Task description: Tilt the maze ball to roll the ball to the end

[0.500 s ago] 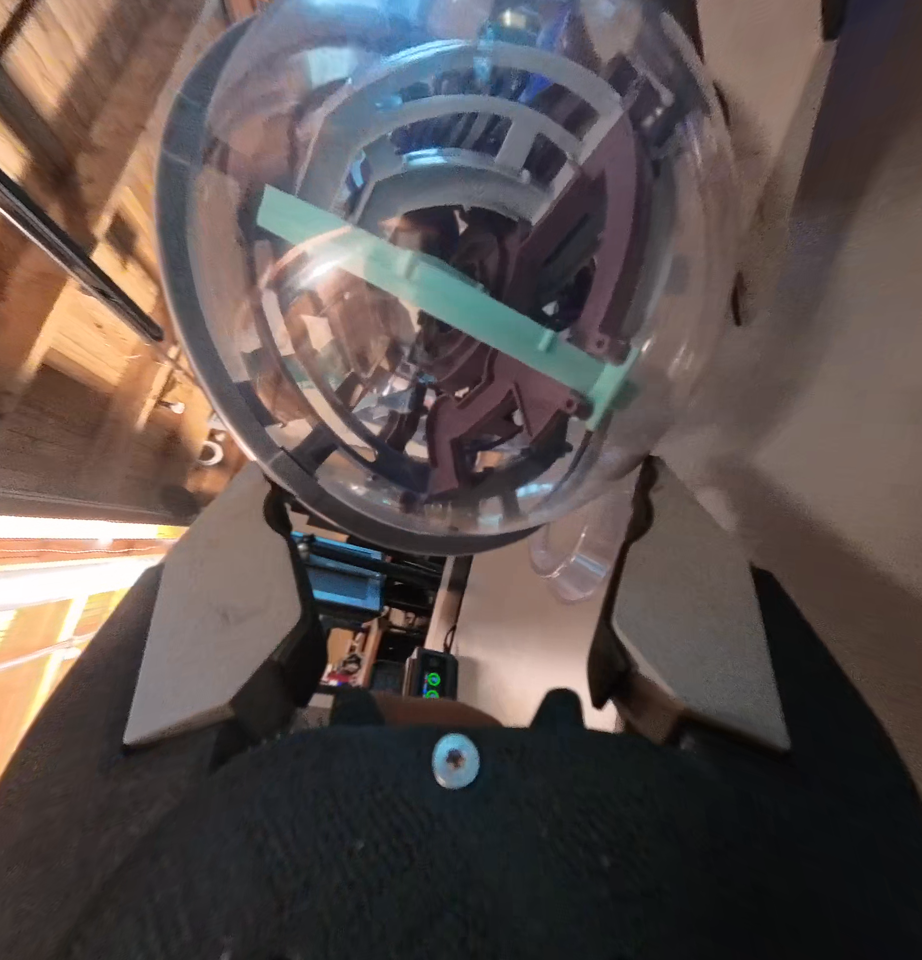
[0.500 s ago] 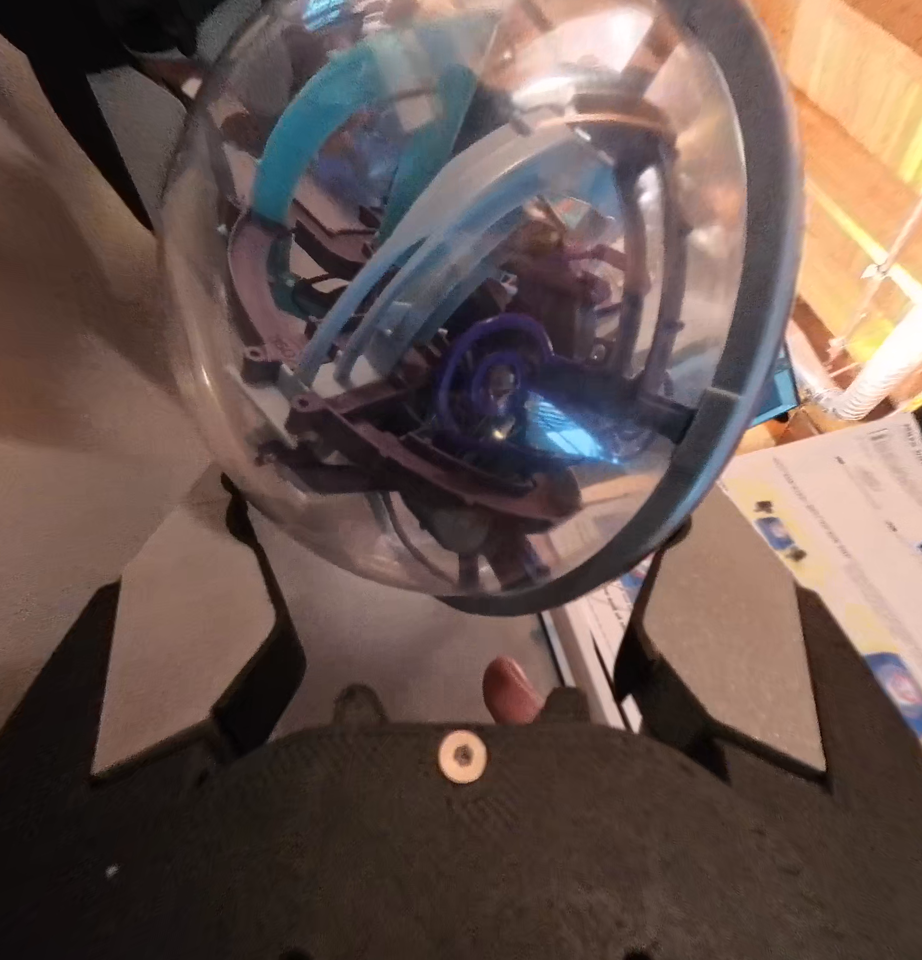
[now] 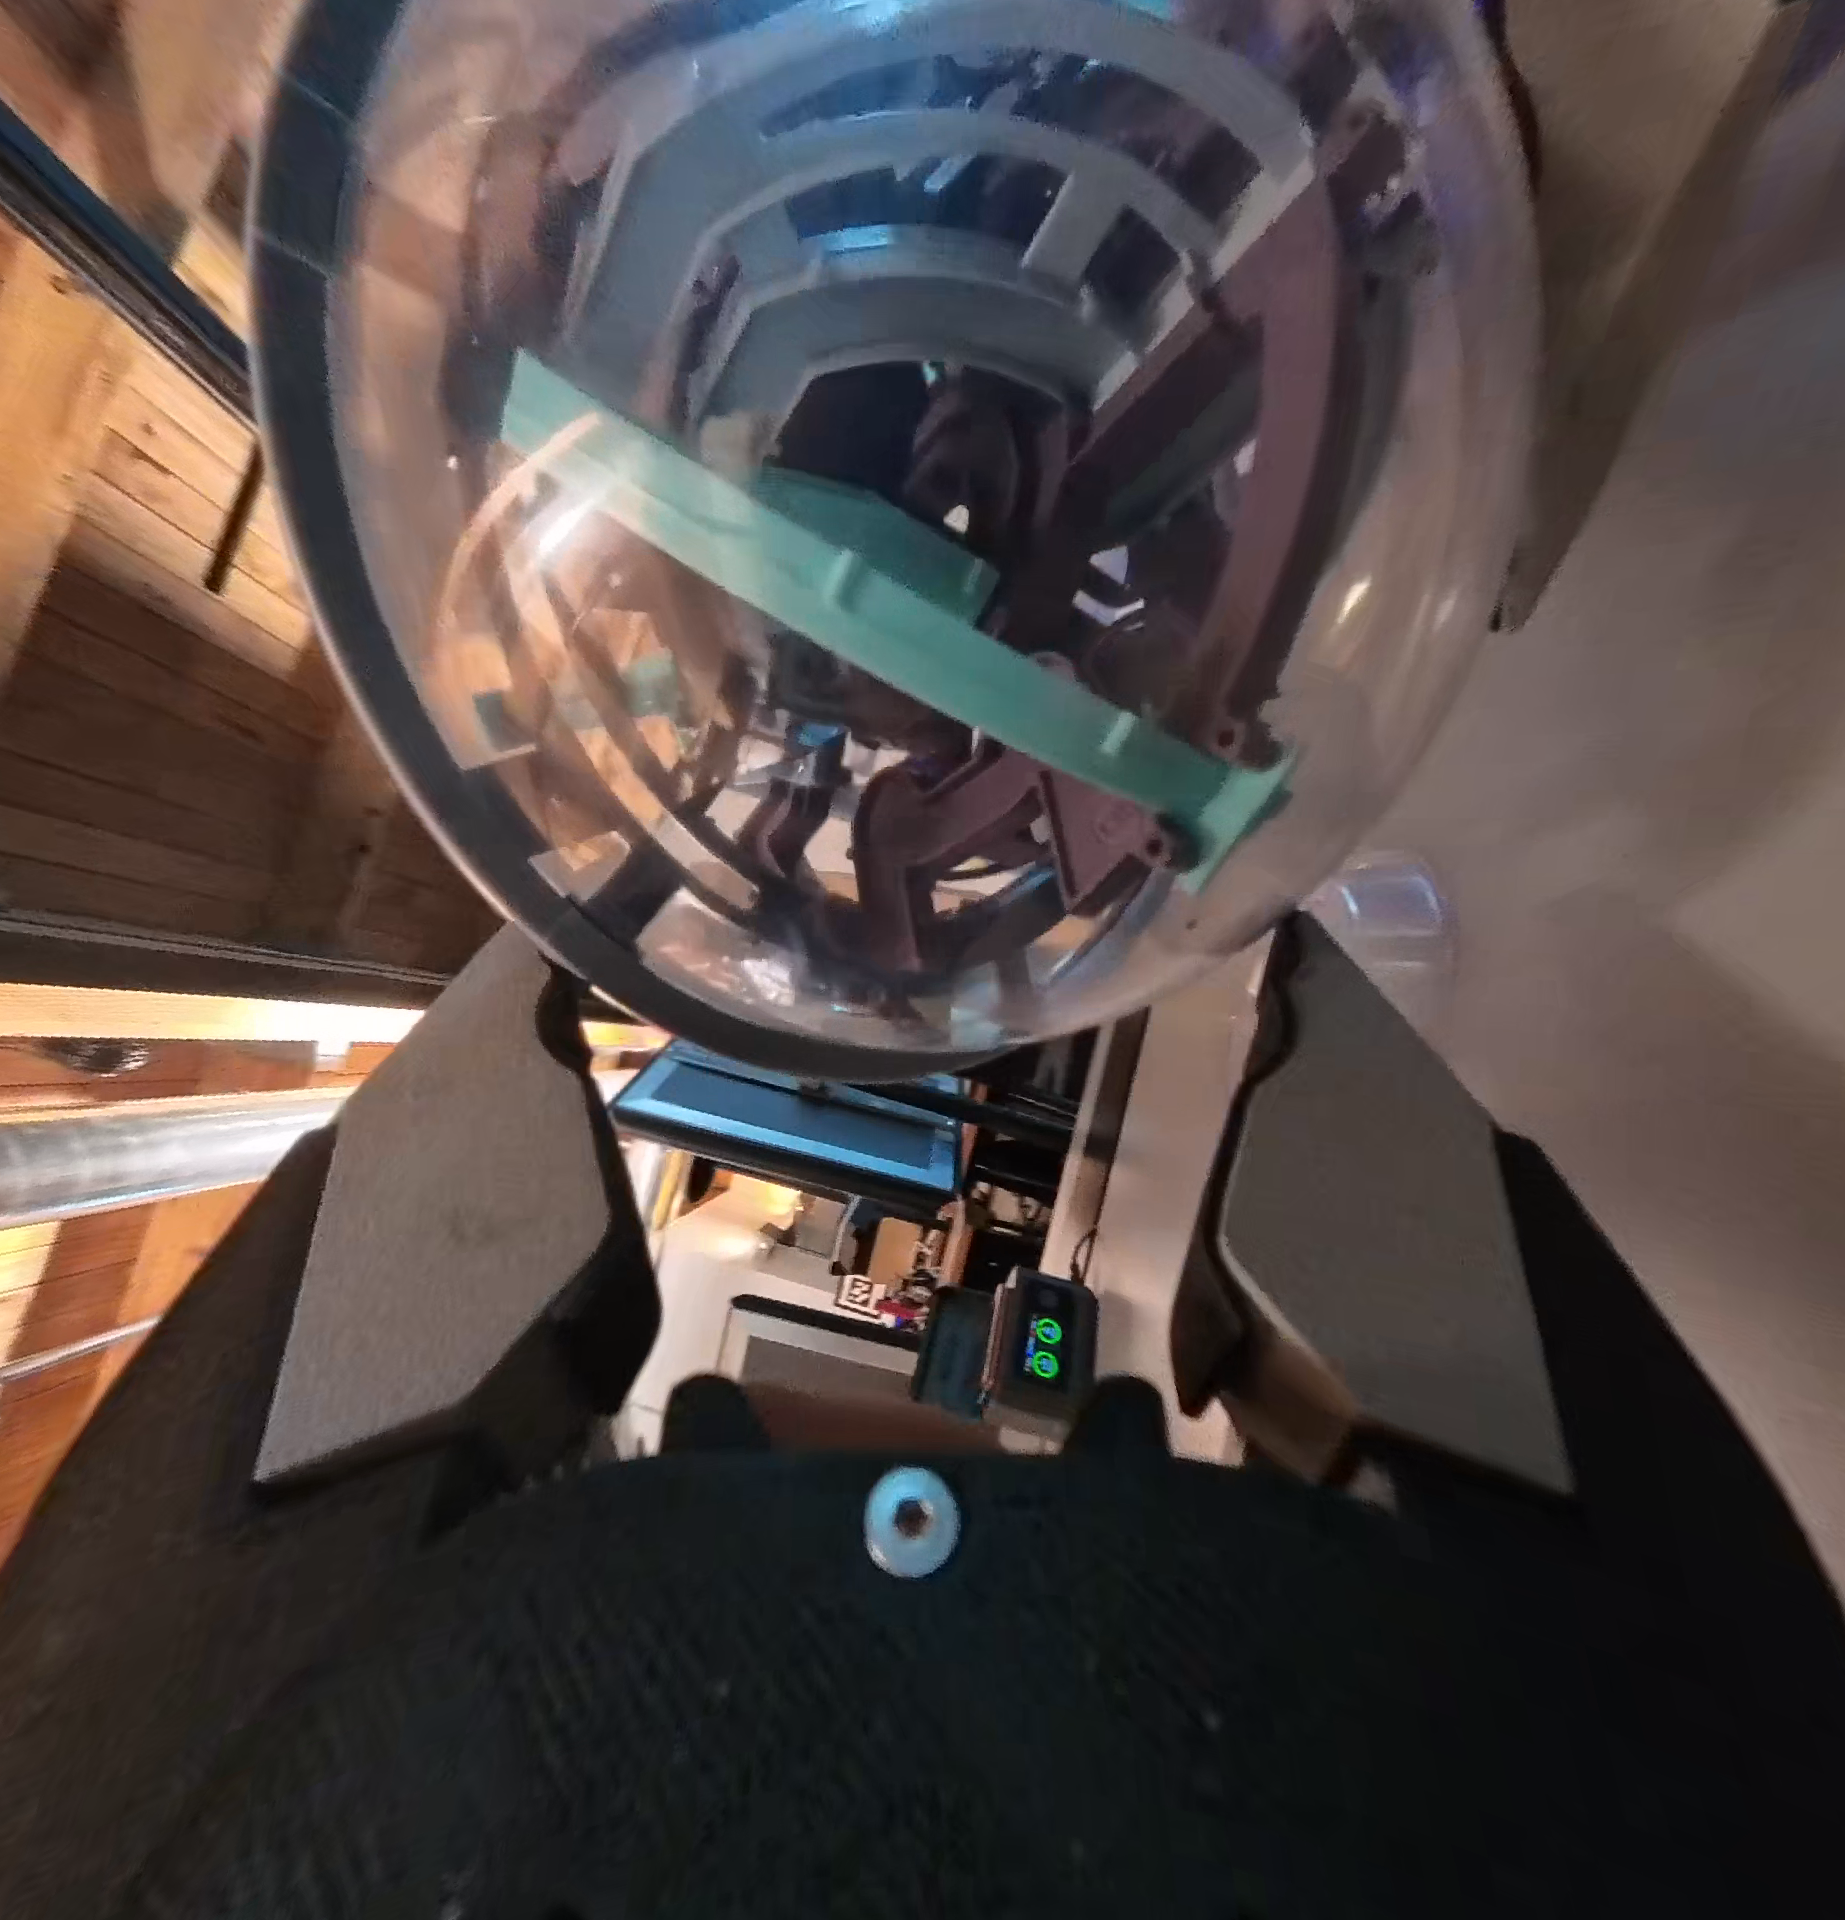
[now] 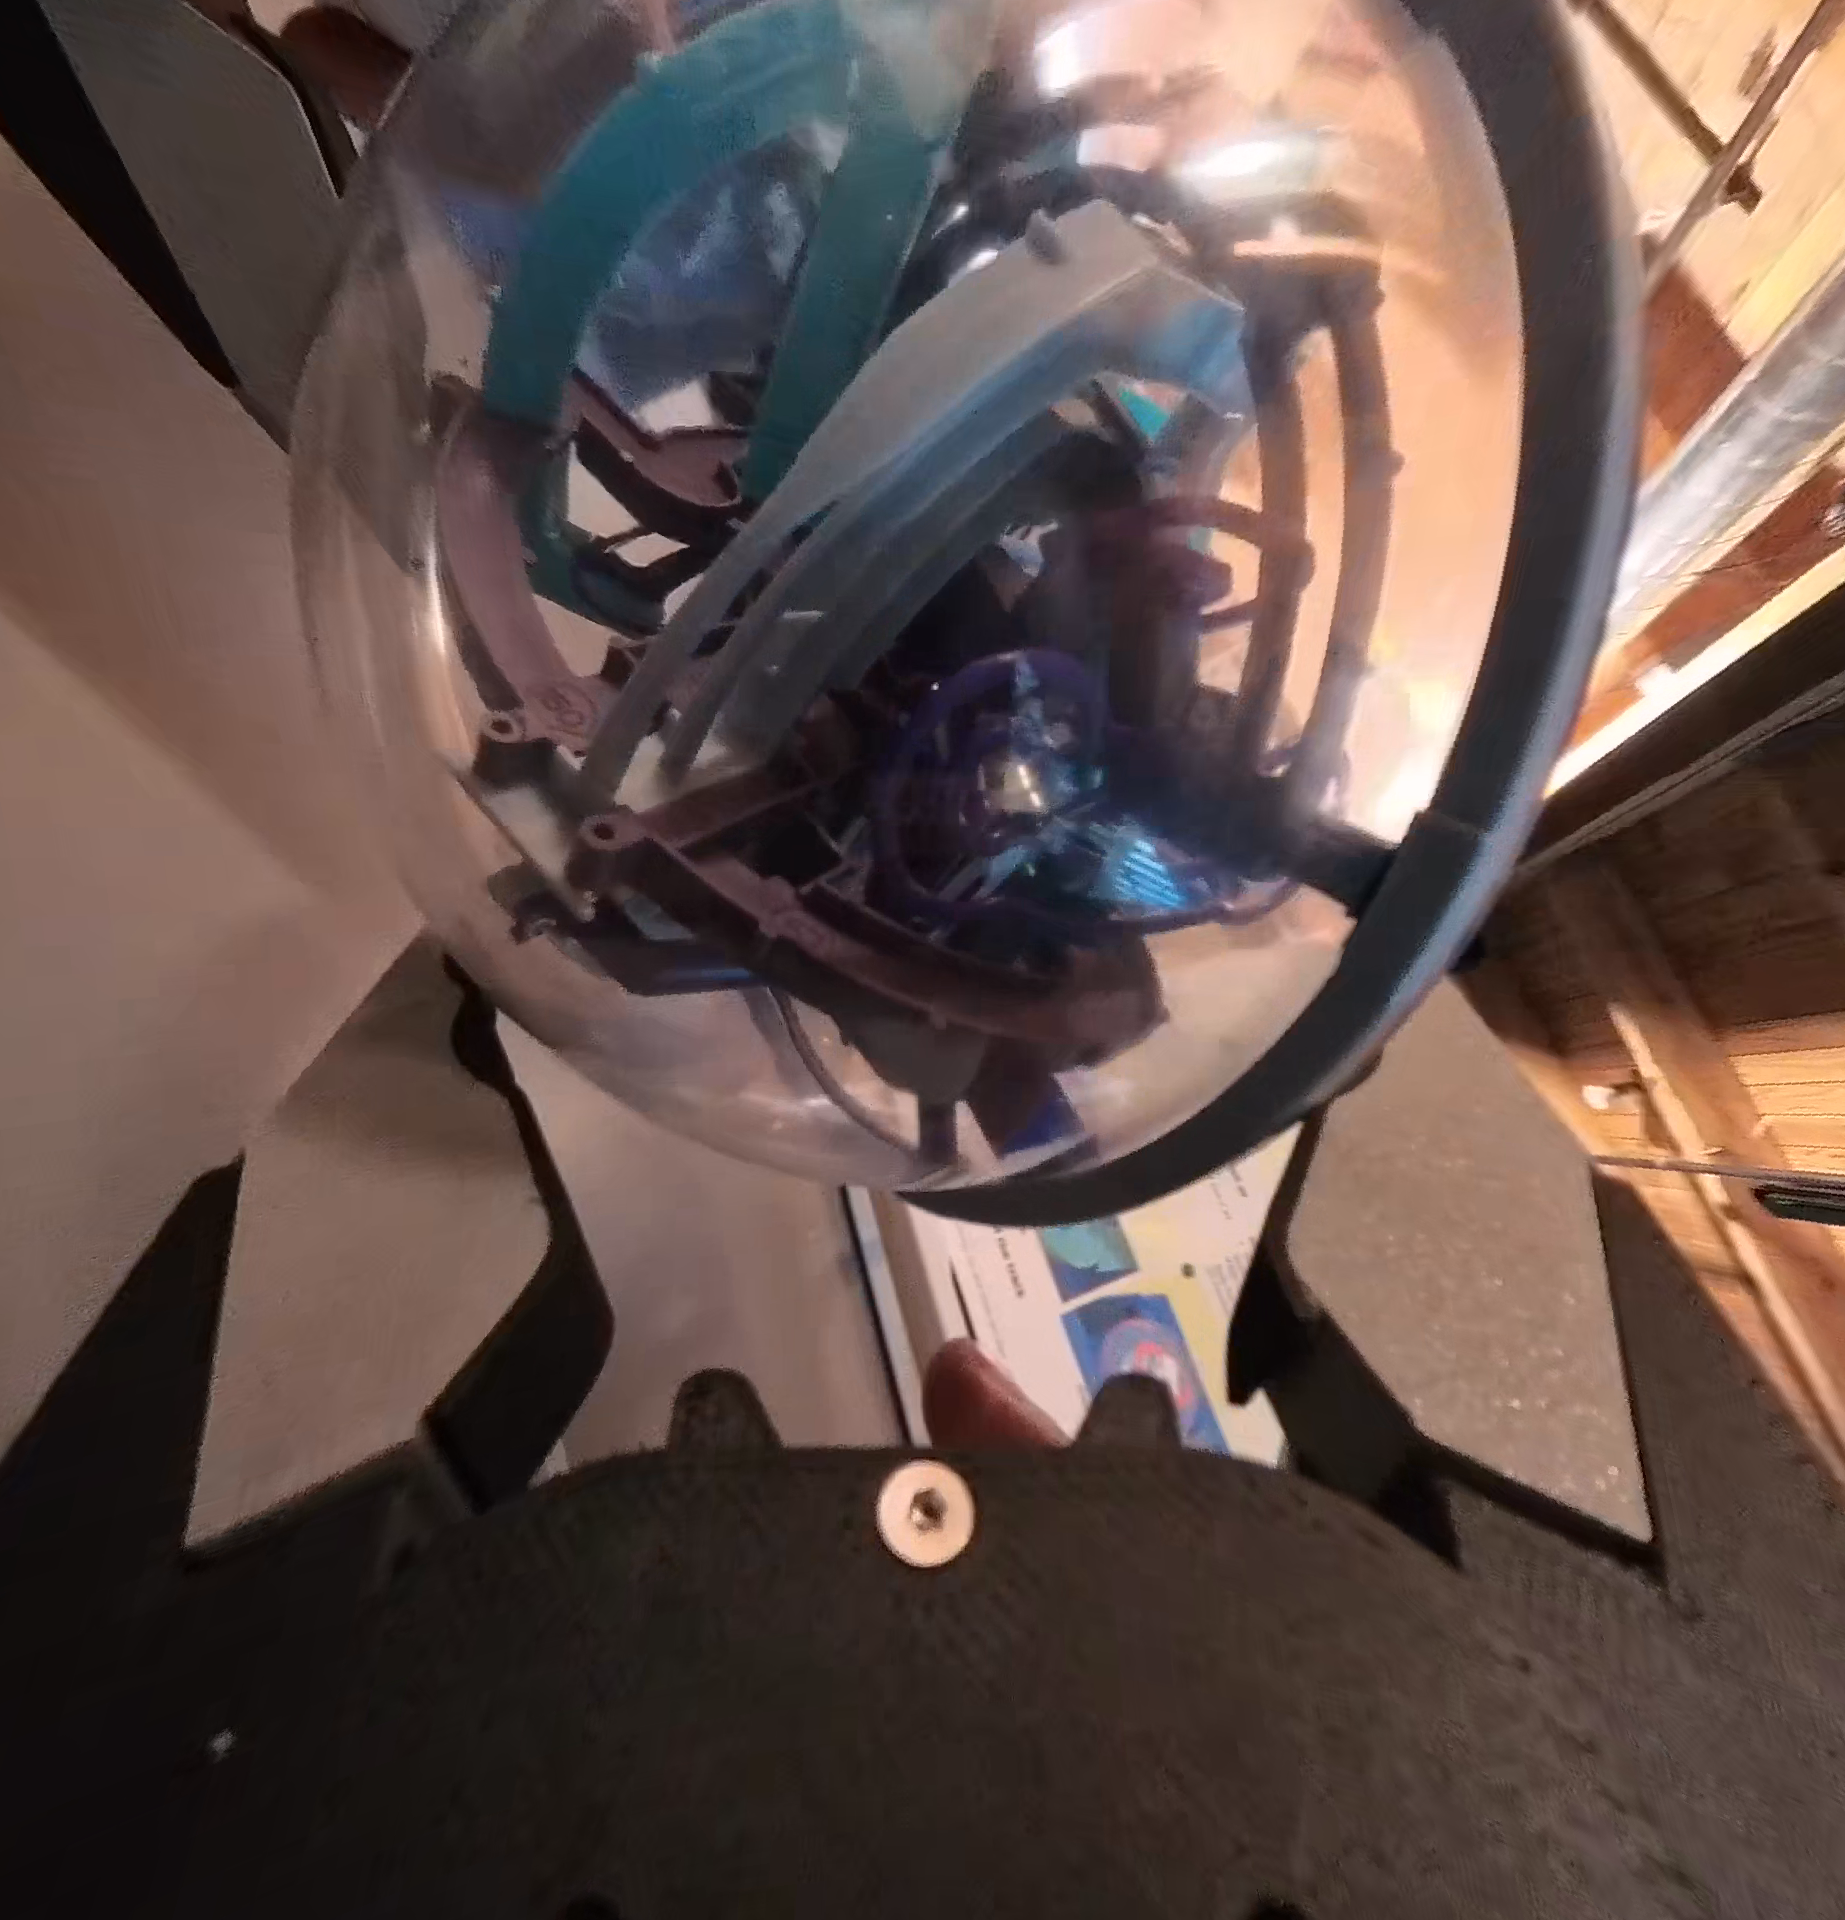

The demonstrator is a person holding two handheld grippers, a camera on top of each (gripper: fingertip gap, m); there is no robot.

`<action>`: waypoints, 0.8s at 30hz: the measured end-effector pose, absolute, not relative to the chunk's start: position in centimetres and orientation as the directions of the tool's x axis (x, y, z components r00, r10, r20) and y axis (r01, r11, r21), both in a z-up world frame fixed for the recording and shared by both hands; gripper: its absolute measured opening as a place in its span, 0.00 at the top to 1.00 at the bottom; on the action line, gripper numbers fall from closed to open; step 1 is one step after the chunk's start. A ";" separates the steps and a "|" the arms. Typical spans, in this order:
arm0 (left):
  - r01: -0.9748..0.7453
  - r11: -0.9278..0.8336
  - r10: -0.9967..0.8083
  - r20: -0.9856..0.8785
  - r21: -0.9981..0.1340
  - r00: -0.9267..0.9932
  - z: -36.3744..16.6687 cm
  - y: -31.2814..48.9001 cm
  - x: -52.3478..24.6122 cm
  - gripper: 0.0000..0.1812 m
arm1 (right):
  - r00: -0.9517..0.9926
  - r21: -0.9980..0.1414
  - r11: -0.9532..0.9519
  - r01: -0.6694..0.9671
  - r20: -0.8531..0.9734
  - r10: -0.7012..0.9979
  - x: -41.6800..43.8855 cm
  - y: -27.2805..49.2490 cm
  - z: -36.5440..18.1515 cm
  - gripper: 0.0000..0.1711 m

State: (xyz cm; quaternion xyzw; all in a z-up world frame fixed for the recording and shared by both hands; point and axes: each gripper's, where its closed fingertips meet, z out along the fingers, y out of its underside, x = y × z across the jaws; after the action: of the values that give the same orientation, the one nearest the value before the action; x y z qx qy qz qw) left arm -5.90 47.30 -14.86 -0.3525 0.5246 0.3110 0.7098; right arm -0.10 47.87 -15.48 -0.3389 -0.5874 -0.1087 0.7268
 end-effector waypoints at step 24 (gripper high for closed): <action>-0.804 0.532 -0.136 -0.964 -0.265 0.227 -17.5 47.4 -5.8 0.30 | 0.253 -0.577 0.624 0.527 0.807 0.533 -0.5 49.5 -19.2 0.11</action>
State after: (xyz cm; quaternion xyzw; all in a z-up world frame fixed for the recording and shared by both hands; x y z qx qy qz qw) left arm -5.75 47.42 -17.55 -0.4135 0.5686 0.2512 0.6653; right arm -0.48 49.45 -19.19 -0.4335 -0.6113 0.0026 0.6621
